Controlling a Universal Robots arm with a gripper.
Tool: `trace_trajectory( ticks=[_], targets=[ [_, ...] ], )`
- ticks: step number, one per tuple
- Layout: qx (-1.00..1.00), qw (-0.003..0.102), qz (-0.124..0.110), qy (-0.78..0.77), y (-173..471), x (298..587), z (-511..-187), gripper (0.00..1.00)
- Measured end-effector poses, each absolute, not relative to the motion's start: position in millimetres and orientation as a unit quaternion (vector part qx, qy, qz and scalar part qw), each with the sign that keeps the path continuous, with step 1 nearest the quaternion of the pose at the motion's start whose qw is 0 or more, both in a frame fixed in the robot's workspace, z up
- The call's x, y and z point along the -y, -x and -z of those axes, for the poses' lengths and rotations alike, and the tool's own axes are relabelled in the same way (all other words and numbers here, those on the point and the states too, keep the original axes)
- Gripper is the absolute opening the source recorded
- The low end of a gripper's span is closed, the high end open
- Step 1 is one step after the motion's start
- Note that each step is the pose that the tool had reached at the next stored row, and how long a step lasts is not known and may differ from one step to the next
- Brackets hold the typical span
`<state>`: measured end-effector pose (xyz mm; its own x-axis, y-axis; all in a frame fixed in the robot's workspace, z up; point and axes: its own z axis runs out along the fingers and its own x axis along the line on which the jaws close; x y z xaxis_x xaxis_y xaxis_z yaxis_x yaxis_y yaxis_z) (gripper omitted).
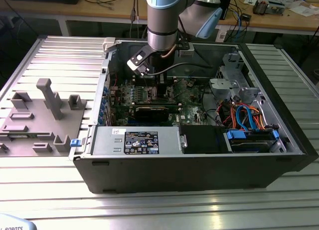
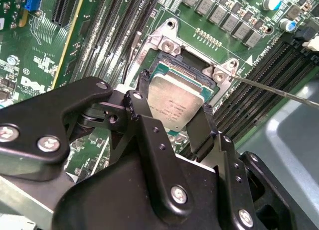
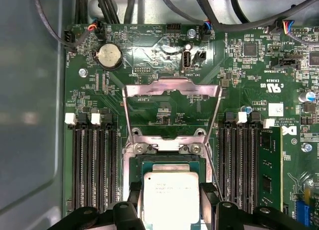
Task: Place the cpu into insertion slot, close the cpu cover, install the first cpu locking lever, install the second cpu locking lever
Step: 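Place the cpu into insertion slot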
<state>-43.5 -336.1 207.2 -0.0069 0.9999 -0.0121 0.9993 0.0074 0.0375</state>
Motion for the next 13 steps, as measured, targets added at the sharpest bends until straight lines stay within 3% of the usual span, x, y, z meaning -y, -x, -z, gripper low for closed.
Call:
trace_trajectory(
  ticks=[13],
  targets=[
    [-0.710, 0.018, -0.009, -0.704, 42.7, 336.1, -196.4, 0.55]
  ],
)
